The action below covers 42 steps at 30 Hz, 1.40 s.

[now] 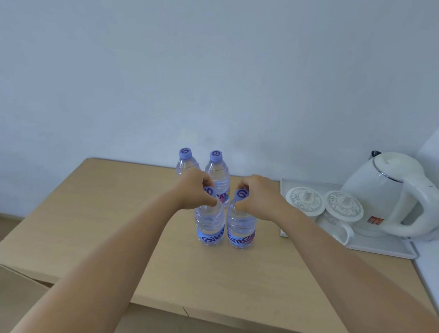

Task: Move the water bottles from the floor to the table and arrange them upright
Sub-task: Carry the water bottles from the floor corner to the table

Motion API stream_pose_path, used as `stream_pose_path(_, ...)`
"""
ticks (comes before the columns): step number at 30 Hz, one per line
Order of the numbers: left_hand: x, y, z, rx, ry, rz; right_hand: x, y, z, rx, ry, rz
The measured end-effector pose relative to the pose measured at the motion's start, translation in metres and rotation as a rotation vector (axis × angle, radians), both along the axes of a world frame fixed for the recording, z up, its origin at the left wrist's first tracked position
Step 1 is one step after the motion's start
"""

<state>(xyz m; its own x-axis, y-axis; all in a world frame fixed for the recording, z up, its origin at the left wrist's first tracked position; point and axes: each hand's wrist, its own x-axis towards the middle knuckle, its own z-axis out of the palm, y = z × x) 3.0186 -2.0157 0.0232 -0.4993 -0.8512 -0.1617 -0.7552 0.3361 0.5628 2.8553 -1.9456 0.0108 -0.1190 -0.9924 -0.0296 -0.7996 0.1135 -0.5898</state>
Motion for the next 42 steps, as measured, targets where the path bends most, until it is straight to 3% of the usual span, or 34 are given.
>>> stream_pose_path(8,-0.002,-0.015,-0.005,0.002,0.006,-0.028,-0.007,-0.009,0.011,0.115,0.090,0.020)
stream_pose_path(12,-0.002,-0.020,0.001,-0.018,-0.095,-0.108,-0.009,-0.013,0.011,0.167,0.098,0.052)
stream_pose_path(16,0.003,-0.021,0.004,-0.011,-0.120,-0.089,-0.007,-0.014,0.010,0.134,0.032,0.005)
stream_pose_path(20,-0.002,-0.018,0.012,-0.133,-0.121,-0.076,-0.005,-0.009,0.008,0.092,0.092,-0.007)
stream_pose_path(27,-0.036,-0.003,0.027,-0.245,-0.120,-0.172,-0.020,0.010,0.008,-0.012,-0.005,-0.148)
stream_pose_path(34,-0.096,0.035,0.035,-0.253,-0.073,-0.346,-0.056,0.060,0.009,-0.060,-0.012,-0.323)
stream_pose_path(42,-0.177,0.132,0.023,-0.203,-0.060,-0.555,-0.114,0.189,0.006,0.004,0.010,-0.547)
